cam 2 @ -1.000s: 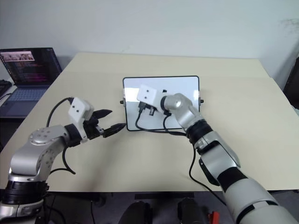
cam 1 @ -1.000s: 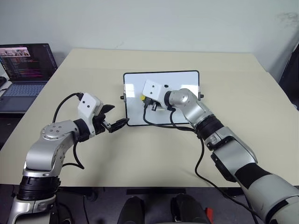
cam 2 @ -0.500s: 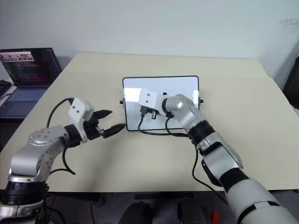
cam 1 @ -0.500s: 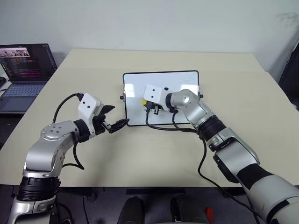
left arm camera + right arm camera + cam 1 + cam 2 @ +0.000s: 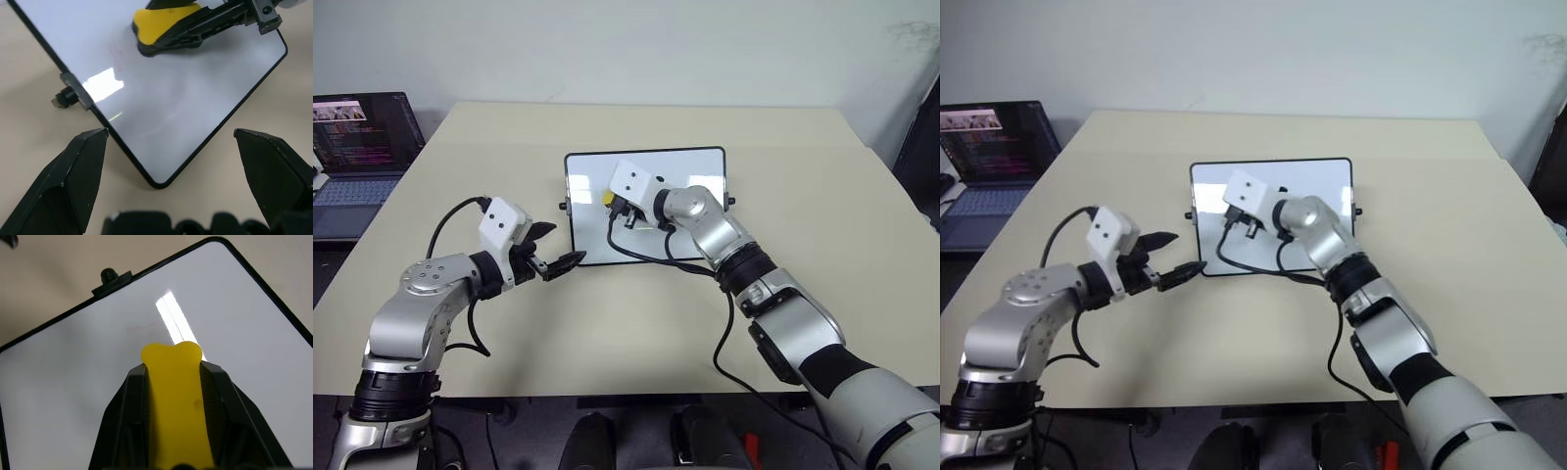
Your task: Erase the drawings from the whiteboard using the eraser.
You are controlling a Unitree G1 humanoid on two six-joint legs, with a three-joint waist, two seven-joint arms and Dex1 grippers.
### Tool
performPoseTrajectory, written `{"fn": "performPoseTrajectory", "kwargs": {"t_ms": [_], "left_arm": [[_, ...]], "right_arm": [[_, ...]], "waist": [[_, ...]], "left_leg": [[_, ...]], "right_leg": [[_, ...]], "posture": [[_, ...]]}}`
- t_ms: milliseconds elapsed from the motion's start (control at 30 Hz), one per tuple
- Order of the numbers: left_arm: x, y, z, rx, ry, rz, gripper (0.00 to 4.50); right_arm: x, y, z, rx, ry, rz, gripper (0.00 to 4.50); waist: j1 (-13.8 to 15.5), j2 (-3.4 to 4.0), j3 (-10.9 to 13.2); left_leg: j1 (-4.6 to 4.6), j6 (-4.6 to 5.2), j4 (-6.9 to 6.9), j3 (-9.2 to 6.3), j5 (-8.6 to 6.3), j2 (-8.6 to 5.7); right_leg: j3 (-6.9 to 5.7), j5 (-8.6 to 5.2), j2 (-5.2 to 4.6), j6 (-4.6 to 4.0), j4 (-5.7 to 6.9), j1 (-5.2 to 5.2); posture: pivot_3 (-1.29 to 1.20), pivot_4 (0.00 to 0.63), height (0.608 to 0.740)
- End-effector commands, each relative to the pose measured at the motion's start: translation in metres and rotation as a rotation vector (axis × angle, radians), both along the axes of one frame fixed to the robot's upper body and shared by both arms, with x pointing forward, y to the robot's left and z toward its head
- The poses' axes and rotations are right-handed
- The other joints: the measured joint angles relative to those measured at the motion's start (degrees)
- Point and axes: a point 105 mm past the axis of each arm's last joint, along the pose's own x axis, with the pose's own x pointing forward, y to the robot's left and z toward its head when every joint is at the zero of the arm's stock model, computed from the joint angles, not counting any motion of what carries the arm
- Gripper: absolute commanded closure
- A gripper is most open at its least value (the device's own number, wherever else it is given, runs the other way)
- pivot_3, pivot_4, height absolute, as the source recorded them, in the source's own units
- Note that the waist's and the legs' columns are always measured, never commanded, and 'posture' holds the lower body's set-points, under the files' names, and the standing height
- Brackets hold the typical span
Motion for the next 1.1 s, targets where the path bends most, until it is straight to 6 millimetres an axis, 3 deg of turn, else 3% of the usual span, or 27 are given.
{"fn": "performPoseTrajectory", "kwargs": {"t_ms": [33, 167, 500, 767, 833, 967, 1100], "left_arm": [[-0.001, -0.002, 0.013, 0.011, -0.057, -0.021, 0.0], [0.001, 0.003, 0.014, 0.018, -0.065, 0.011, 0.0], [0.003, 0.009, 0.016, 0.019, -0.069, 0.042, 0.0], [-0.001, 0.008, 0.014, 0.019, -0.054, 0.033, 0.0], [-0.002, 0.008, 0.014, 0.018, -0.05, 0.029, 0.0], [-0.003, 0.007, 0.013, 0.02, -0.041, 0.015, 0.0], [-0.003, 0.004, 0.015, 0.01, -0.051, -0.004, 0.0]], "right_arm": [[-0.001, 0.004, 0.006, 0.002, -0.02, 0.012, 3.4], [-0.015, 0.008, -0.028, -0.154, 0.062, 0.105, 3.4], [0.003, 0.01, 0.014, -0.024, -0.118, 0.001, 3.4], [-0.013, 0.012, -0.021, -0.12, 0.049, 0.094, 3.4], [-0.012, 0.012, -0.015, -0.086, 0.036, 0.079, 3.4], [-0.007, 0.005, 0.025, 0.11, -0.023, 0.022, 3.4], [-0.017, -0.011, 0.05, 0.265, -0.004, 0.018, 3.4]], "waist": [[0.0, 0.01, 0.0], [0.0, 0.0, 0.0], [0.2, 0.02, 0.0], [0.3, 0.02, 0.0], [0.3, 0.02, 0.0], [0.5, 0.03, 0.1], [0.5, 0.04, 0.1]], "left_leg": [[-0.05, 0.0, -0.01, -0.02, 0.0, -0.01], [-0.06, -0.02, -0.07, -0.01, -0.04, -0.02], [-0.06, -0.03, -0.08, -0.05, -0.03, -0.02], [-0.08, -0.04, -0.13, -0.05, -0.05, -0.02], [-0.07, -0.04, -0.13, -0.06, -0.05, -0.02], [-0.09, -0.04, -0.12, -0.1, -0.04, -0.02], [-0.2, -0.06, -0.13, -0.11, -0.06, -0.04]], "right_leg": [[-0.02, 0.0, 0.0, 0.0, -0.01, -0.03], [-0.01, 0.0, -0.01, 0.0, -0.06, -0.04], [-0.06, -0.01, -0.01, -0.01, -0.05, -0.04], [-0.06, -0.02, -0.02, -0.03, -0.08, -0.05], [-0.08, -0.02, -0.02, -0.03, -0.07, -0.05], [-0.11, -0.02, -0.03, -0.03, -0.06, -0.05], [-0.14, -0.03, -0.06, -0.02, -0.12, -0.1]], "posture": [[0.0, 0.15, 0.74], [0.0, 0.15, 0.74], [0.0, 0.15, 0.74], [0.0, 0.15, 0.74], [0.0, 0.15, 0.74], [0.0, 0.15, 0.74], [0.0, 0.15, 0.74]]}}
